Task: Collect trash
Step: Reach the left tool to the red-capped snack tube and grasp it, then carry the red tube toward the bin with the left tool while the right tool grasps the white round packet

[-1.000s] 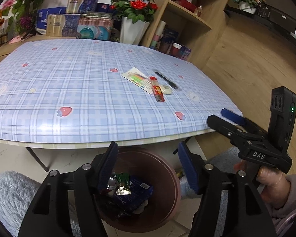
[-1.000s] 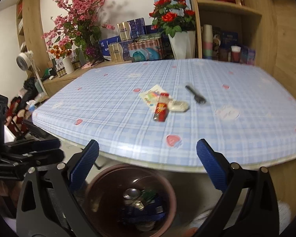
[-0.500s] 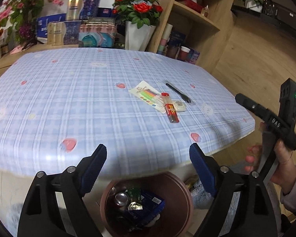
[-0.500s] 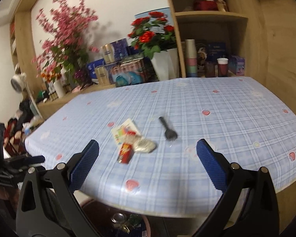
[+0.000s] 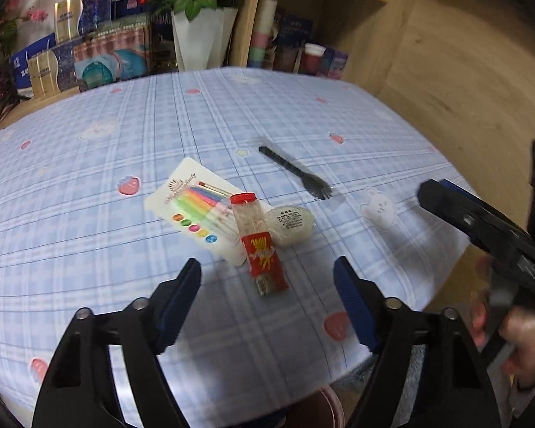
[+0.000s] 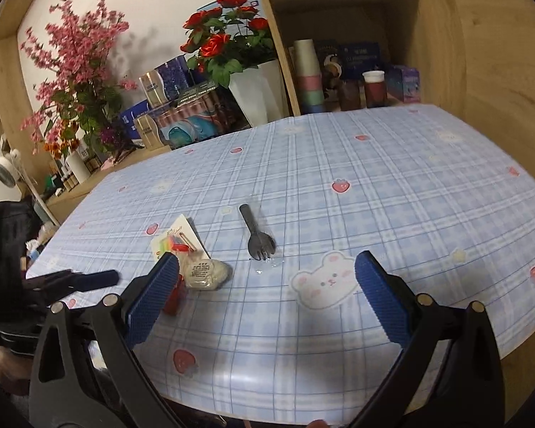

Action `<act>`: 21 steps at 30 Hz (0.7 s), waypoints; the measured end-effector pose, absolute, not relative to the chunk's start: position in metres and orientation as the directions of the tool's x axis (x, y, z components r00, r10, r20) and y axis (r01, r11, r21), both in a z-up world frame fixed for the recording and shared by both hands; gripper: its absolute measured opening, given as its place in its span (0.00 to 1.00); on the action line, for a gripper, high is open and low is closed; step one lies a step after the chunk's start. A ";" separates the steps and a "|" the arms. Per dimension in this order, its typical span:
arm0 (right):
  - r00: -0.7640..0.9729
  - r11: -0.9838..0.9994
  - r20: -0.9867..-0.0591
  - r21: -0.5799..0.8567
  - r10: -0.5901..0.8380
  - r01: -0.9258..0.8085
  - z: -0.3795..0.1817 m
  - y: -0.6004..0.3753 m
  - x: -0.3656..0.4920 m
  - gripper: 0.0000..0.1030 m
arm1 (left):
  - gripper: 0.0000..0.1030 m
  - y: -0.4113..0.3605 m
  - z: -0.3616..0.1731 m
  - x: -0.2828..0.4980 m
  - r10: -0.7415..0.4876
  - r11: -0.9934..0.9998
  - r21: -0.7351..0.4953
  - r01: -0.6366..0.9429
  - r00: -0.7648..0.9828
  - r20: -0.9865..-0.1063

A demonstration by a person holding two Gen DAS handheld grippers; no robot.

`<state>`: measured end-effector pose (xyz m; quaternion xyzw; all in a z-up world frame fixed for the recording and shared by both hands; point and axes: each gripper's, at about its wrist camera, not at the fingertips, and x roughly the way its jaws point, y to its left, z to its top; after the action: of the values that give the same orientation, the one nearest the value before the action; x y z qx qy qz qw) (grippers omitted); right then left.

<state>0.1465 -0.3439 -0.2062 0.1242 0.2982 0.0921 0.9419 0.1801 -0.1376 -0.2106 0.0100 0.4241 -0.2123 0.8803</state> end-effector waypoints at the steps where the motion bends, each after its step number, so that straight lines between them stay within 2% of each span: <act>1: 0.804 0.949 -0.538 0.300 0.254 -0.099 -0.209 -0.344 0.148 0.95 | 0.65 -0.140 -0.214 0.185 -0.360 0.912 -0.161 0.378 0.545 -0.757; 4: 0.796 0.937 -0.538 0.333 0.278 -0.102 -0.214 -0.343 0.151 0.95 | 0.57 -0.149 -0.224 0.199 -0.320 0.923 -0.129 0.362 0.539 -0.779; 7: 0.794 0.934 -0.536 0.341 0.287 -0.107 -0.217 -0.344 0.152 0.95 | 0.46 -0.153 -0.233 0.212 -0.290 0.933 -0.118 0.340 0.518 -0.805; 14: 0.776 0.930 -0.551 0.347 0.308 -0.123 -0.225 -0.341 0.153 0.95 | 0.45 -0.161 -0.237 0.214 -0.246 0.937 -0.054 0.344 0.544 -0.803; 15: 0.774 0.930 -0.551 0.344 0.313 -0.131 -0.226 -0.339 0.153 0.95 | 0.41 -0.162 -0.237 0.213 -0.236 0.938 -0.039 0.346 0.550 -0.801; 16: 0.771 0.930 -0.551 0.338 0.320 -0.143 -0.226 -0.337 0.153 0.95 | 0.27 -0.161 -0.238 0.212 -0.224 0.939 -0.022 0.345 0.559 -0.799; 17: 0.769 0.930 -0.551 0.335 0.324 -0.151 -0.226 -0.335 0.153 0.94 | 0.21 -0.160 -0.237 0.211 -0.221 0.938 -0.016 0.346 0.563 -0.796; 21: 0.748 0.933 -0.572 0.313 0.337 -0.181 -0.228 -0.327 0.156 0.93 | 0.21 -0.150 -0.233 0.205 -0.297 0.922 -0.091 0.376 0.536 -0.790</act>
<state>0.1565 -0.3271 -0.2280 0.1195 0.3263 0.1394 0.9272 0.2055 -0.1499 -0.2330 0.0452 0.4415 -0.1923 0.8752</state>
